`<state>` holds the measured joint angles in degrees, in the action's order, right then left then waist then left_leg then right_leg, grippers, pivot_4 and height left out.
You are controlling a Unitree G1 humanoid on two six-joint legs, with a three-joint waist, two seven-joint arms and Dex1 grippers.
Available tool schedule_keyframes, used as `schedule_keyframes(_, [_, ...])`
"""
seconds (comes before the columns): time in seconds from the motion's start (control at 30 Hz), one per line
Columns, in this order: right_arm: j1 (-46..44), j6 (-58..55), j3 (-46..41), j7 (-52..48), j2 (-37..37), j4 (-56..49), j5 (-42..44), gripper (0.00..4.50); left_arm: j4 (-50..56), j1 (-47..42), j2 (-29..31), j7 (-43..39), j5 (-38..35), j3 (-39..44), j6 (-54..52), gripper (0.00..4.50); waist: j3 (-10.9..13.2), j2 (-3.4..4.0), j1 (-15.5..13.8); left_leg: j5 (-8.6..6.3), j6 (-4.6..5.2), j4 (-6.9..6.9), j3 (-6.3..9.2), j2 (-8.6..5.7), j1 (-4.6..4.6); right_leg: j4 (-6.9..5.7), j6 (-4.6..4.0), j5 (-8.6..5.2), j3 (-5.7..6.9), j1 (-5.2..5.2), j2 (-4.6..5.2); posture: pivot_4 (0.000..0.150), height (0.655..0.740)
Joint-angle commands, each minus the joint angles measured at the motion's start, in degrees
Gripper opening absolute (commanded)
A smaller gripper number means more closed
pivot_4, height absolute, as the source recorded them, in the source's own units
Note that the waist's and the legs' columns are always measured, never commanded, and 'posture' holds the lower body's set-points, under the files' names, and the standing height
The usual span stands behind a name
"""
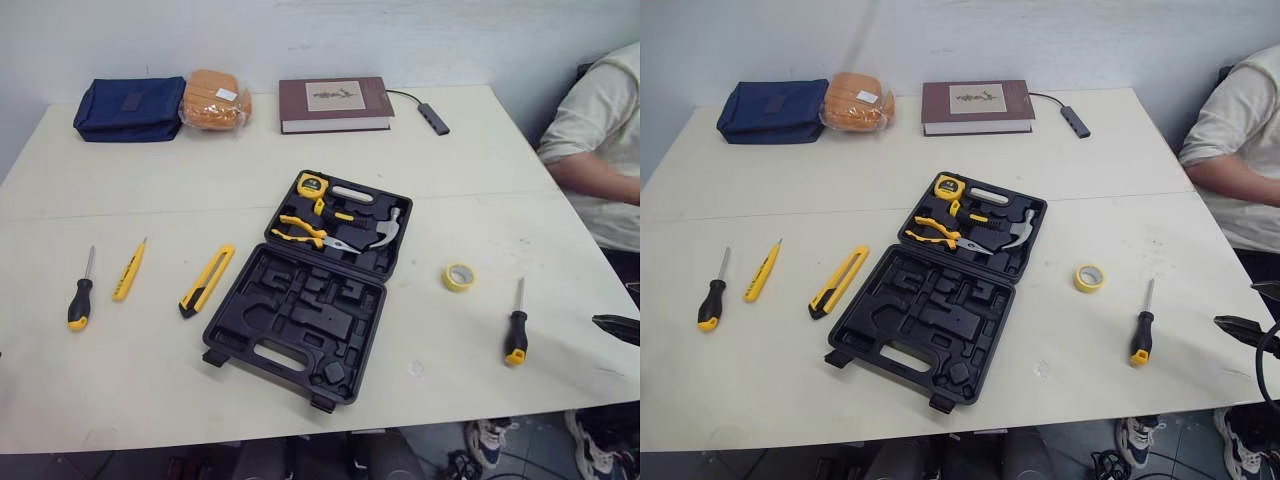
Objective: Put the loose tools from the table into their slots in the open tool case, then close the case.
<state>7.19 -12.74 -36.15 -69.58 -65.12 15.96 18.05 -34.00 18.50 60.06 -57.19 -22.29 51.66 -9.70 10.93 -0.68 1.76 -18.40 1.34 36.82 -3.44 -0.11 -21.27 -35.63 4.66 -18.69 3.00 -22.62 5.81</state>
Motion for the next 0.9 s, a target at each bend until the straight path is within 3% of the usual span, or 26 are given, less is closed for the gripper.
schedule_keyframes(0.03, [-1.4, -0.5, -0.2, 0.3, -1.6, -1.4, 0.3, 4.47, -1.3, -1.2, 1.1, 3.1, 2.4, -1.0, 3.2, 4.5, 0.0, 0.0, 0.0, 0.0, 0.0, 0.0, 0.0, 0.0, 0.0, 0.0, 0.0, 0.0, 0.0, 0.0, 0.0, 0.15, 0.74])
schedule_keyframes(0.83, [-5.4, -2.1, 2.4, 0.9, -1.7, -3.6, 0.0, 4.47, -2.0, -2.9, -0.5, 5.6, 2.8, -3.5, 5.4, 4.5, 0.0, 0.18, 0.2, 0.09, -0.11, 0.06, -0.07, -0.02, 0.0, -0.09, 0.05, 0.02, 0.04, 0.05, 0.02, 0.15, 0.74])
schedule_keyframes(0.9, [-5.4, -2.2, 2.5, 0.9, -1.8, -3.4, -0.1, 4.47, -2.0, -3.1, -0.5, 5.5, 2.7, -3.6, 5.4, 4.5, 0.1, 0.36, 0.8, 0.47, 0.53, -0.11, 1.25, -0.4, -0.09, 0.21, 0.1, 0.04, 1.88, 1.05, 0.59, 0.15, 0.74])
